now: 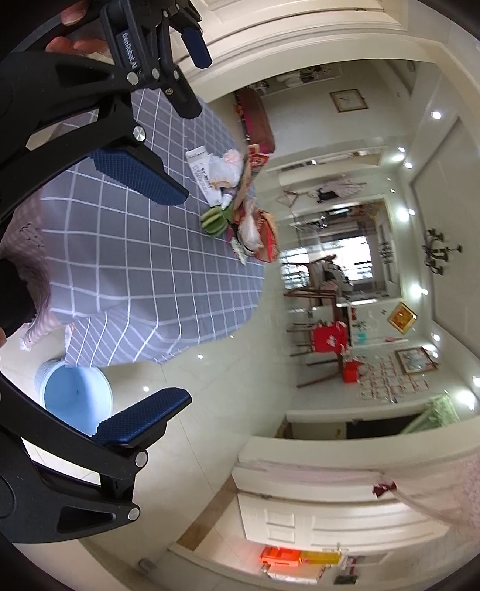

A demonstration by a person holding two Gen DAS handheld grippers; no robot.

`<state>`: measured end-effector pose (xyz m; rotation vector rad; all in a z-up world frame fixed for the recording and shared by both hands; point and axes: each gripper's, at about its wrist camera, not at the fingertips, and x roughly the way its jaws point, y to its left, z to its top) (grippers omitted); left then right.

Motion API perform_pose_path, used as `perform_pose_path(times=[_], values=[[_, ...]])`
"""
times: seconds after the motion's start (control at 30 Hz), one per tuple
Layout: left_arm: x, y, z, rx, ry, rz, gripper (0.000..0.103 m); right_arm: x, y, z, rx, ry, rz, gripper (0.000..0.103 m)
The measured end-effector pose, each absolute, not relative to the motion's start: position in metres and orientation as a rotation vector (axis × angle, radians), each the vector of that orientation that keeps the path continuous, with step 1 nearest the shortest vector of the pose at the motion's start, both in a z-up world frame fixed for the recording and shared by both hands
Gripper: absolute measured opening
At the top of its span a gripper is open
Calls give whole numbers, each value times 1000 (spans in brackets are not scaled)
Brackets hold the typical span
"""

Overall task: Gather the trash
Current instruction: 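Grasp the red snack wrapper with the left tool while the right tool approaches the trash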

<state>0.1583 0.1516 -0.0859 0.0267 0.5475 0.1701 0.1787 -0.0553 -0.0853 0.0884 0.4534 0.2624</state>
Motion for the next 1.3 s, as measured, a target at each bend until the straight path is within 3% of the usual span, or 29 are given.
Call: perform_pose_path(times=[0.4, 0.93, 1.13, 1.2, 1.3], values=[[222, 234, -117, -60, 642, 225, 99, 266, 4, -116, 41, 556, 330, 97], [341, 247, -99, -325, 672, 115, 97, 353, 46, -112, -24, 555, 313, 97], [381, 252, -119, -410, 766, 107, 60, 375, 53, -114, -28, 567, 350, 97], [382, 258, -123, -421, 765, 120, 29, 378, 55, -116, -24, 576, 368, 97], [376, 265, -125, -474, 737, 66, 6, 378, 58, -117, -3, 590, 401, 97]])
